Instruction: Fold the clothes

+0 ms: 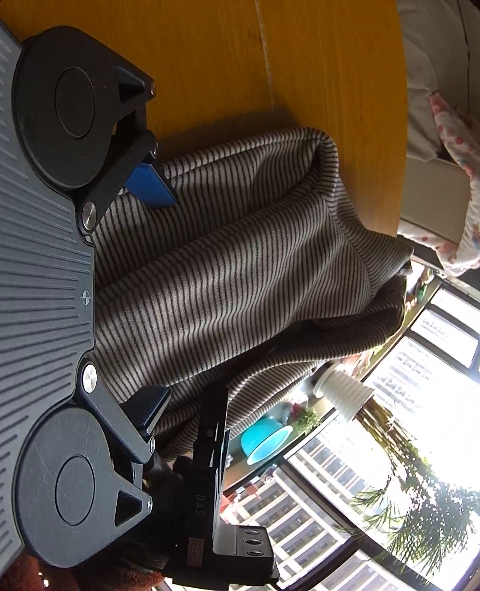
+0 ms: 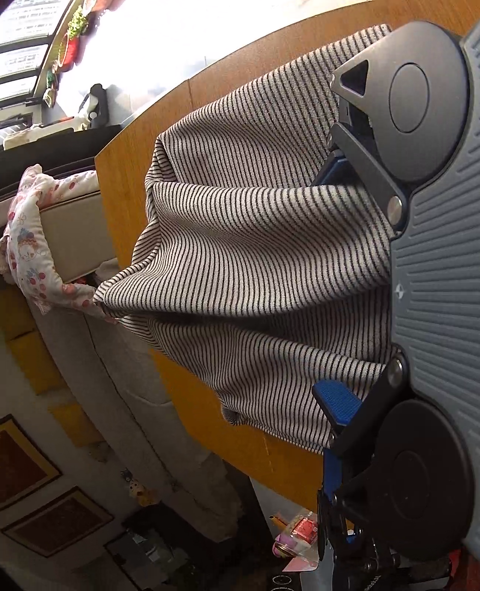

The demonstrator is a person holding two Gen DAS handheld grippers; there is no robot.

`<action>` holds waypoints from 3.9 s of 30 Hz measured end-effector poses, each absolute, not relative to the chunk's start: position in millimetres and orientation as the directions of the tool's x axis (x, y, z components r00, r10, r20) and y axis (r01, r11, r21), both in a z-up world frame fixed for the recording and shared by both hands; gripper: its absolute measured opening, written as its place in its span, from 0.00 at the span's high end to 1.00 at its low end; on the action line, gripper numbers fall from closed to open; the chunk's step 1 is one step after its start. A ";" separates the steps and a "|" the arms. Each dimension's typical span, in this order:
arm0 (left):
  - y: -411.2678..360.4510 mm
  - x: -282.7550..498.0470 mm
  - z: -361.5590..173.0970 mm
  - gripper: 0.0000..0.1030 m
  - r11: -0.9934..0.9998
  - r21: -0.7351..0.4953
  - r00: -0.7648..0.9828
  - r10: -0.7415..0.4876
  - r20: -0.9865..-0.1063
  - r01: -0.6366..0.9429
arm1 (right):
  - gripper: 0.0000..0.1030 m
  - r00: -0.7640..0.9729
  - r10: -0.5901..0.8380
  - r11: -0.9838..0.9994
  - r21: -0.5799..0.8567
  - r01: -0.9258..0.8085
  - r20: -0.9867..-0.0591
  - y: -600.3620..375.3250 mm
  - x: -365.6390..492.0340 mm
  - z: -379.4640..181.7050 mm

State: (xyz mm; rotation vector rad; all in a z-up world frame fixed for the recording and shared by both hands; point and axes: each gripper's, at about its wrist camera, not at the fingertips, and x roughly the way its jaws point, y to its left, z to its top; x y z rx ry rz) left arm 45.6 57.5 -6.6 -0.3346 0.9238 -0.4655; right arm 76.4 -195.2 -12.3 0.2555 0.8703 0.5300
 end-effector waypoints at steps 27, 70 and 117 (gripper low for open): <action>125.7 106.1 56.5 0.88 0.861 -0.508 0.829 -0.300 -0.473 0.022 | 0.00 0.567 0.633 0.726 0.658 -0.198 -0.528 -230.2 53.5 -20.5; 84.7 246.4 8.7 0.05 0.922 0.090 0.722 -0.230 -0.653 0.376 | 0.88 0.820 0.126 0.950 -0.170 -0.262 -0.558 -155.9 248.5 -6.8; 64.3 103.1 -21.7 0.02 0.917 -0.286 0.650 -0.399 -0.646 0.278 | 0.66 0.697 0.414 0.885 0.082 -0.458 -0.586 -76.2 277.7 59.6</action>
